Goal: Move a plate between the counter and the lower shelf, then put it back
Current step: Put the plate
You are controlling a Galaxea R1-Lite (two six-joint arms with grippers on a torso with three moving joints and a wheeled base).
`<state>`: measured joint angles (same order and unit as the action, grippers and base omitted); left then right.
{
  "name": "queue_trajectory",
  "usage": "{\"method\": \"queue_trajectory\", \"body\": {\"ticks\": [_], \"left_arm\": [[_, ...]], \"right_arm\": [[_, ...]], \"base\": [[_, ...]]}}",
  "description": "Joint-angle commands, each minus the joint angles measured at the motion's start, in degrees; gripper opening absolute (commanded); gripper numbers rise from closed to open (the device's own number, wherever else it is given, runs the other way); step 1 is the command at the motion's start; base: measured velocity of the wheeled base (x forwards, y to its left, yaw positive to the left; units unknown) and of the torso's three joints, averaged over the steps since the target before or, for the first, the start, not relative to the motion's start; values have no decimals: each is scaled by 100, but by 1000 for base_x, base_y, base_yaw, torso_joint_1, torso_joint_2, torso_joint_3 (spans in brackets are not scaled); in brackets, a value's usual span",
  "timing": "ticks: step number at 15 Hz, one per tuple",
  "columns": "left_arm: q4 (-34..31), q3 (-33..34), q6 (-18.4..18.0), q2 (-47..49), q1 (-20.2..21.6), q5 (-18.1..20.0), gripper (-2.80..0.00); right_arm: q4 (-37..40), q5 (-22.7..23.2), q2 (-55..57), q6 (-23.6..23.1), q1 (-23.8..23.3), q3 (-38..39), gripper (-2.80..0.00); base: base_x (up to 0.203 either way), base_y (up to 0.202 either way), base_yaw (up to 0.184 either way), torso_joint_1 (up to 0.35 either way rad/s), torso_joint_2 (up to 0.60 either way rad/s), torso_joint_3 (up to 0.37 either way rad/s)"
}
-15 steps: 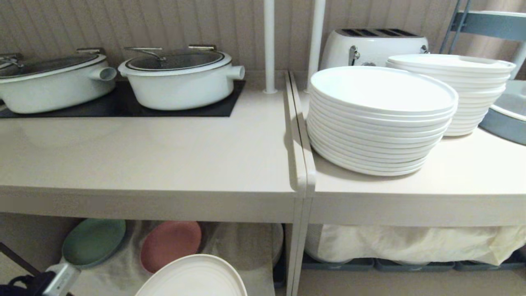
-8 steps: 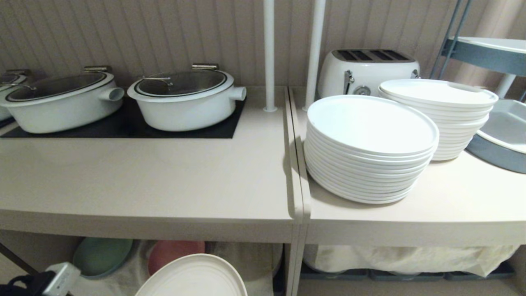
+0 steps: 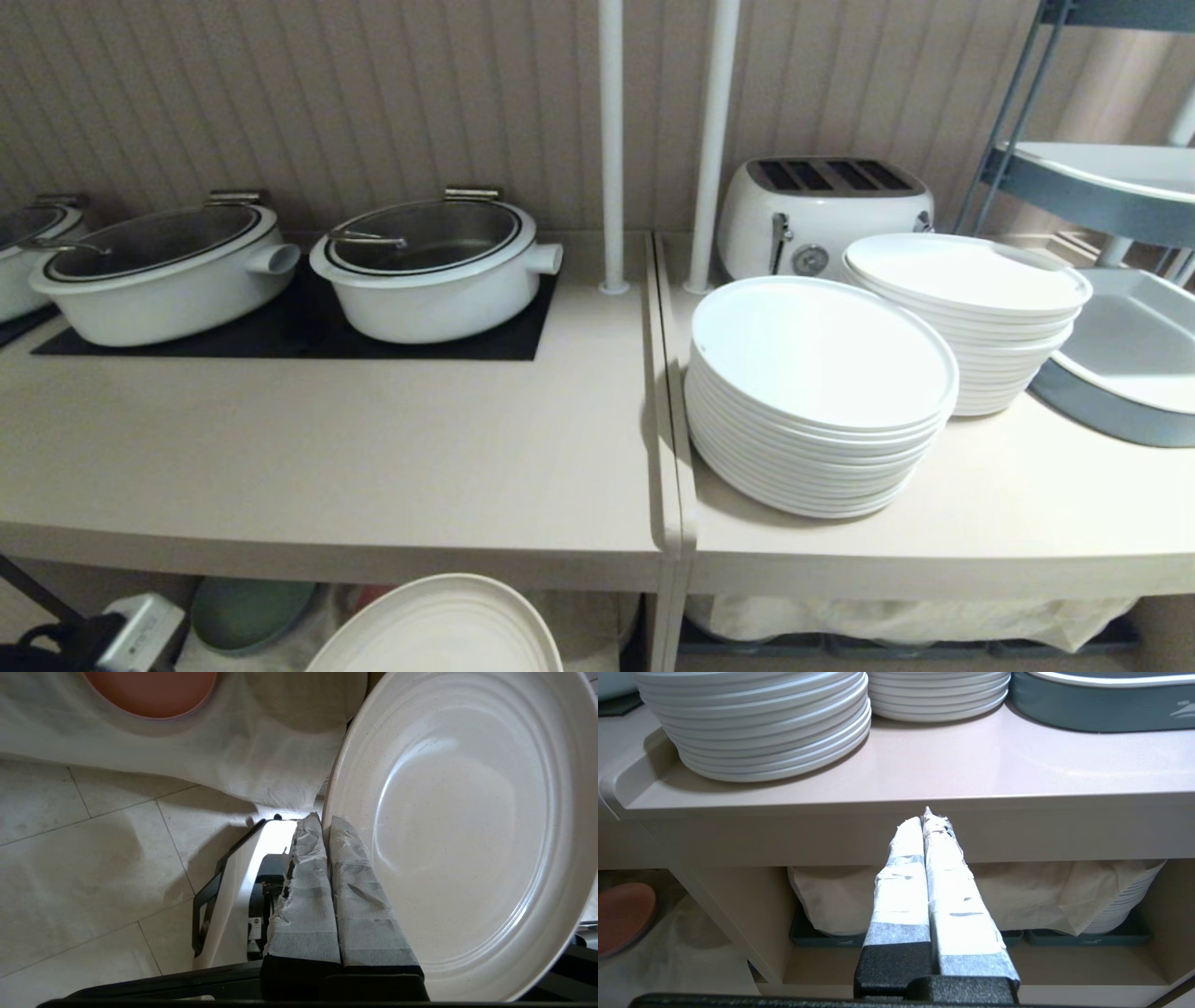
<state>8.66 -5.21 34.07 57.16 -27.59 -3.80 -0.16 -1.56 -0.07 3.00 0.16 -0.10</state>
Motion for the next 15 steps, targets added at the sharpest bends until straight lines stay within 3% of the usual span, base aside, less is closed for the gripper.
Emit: {"method": "queue_trajectory", "body": {"ticks": [1, 15], "left_arm": [[10, 2, 21, 14, -1, -6, -280], [13, -16, 21, 14, -1, -6, -280]], "right_arm": [[-2, -2, 7, -1, 2, 1, -280], [-2, -2, 7, -10, 2, 1, -280]], "base": [[0, 0, 0, 203, -404, -213], [0, 0, 0, 164, -329, -172]]}}
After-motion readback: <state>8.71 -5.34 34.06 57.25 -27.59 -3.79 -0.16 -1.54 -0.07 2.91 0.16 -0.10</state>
